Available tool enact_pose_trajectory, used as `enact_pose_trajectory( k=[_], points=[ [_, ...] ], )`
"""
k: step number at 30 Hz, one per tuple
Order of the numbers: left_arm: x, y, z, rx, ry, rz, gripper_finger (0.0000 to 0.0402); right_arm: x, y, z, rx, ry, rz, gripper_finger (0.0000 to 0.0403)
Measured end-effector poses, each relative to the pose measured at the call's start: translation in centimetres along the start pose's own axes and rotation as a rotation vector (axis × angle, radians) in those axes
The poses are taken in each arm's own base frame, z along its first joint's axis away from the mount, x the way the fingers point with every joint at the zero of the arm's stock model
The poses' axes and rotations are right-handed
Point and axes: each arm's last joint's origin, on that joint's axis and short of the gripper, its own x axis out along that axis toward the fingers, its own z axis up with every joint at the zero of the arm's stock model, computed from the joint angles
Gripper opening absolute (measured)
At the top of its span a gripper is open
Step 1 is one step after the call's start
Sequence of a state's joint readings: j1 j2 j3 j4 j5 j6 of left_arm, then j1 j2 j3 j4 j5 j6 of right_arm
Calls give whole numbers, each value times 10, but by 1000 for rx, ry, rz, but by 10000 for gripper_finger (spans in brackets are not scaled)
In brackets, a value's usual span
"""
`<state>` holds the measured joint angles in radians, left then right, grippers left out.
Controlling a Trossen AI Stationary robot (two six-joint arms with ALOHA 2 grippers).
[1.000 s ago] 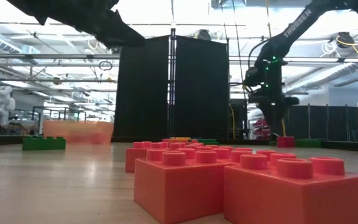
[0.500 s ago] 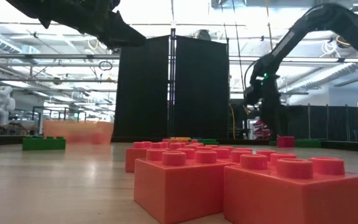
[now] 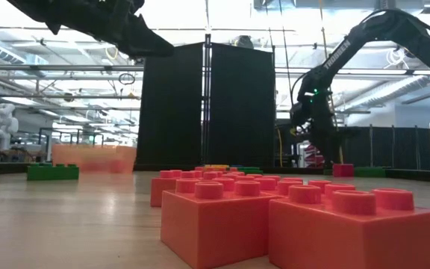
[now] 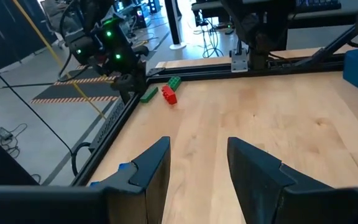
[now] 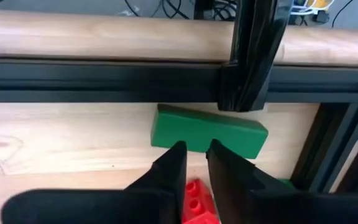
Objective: Sort blocks by size
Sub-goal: Put the green block into the yellow bin
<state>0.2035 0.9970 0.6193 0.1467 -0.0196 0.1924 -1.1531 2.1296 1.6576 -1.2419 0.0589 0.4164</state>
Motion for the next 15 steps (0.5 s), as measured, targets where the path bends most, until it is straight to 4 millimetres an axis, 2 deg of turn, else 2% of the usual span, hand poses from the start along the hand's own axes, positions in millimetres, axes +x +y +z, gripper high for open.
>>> enact_pose_trajectory(
  k=[15],
  points=[
    [0,0,-1,-1,15,-3,161,1,0,0,13,5,2,45]
  ],
)
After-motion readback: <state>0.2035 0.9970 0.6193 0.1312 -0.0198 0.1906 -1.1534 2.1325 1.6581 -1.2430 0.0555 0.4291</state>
